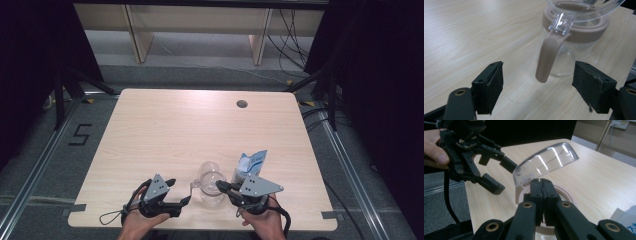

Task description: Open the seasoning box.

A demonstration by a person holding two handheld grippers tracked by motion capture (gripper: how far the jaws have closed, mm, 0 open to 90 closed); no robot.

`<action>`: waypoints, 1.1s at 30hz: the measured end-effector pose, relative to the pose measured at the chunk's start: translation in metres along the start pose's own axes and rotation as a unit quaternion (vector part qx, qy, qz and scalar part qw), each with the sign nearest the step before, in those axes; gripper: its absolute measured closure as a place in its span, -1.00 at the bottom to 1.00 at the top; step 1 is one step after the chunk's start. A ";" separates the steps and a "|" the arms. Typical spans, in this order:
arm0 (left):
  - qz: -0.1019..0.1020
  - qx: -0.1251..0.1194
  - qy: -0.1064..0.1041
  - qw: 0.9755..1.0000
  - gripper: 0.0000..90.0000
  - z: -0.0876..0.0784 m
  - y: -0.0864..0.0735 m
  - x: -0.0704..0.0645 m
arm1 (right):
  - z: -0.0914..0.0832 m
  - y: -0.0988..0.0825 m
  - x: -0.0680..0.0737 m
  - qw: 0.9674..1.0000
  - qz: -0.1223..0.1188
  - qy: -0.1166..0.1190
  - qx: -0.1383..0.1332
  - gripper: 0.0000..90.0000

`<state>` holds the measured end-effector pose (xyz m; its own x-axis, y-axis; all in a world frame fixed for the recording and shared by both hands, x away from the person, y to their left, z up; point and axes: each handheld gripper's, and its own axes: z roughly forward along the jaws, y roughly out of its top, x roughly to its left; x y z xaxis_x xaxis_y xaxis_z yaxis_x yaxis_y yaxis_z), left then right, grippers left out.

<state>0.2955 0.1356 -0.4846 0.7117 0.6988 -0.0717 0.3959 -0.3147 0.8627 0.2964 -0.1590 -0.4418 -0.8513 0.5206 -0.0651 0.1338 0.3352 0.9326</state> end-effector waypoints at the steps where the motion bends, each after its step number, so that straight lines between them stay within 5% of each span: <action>1: 0.005 0.001 0.002 1.000 -0.48 -0.001 -0.001 0.001 | 0.001 0.002 0.001 1.000 -0.003 0.009 0.004 0.97; 33: -0.021 0.003 0.005 1.000 -0.48 0.003 -0.014 0.002 | 0.016 0.014 0.014 0.999 -0.017 0.037 -0.008 0.93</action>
<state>0.2933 0.1393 -0.4987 0.6886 0.7179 -0.1023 0.4284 -0.2890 0.8561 0.2944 -0.1343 -0.4350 -0.8901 0.4502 -0.0703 0.0970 0.3378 0.9362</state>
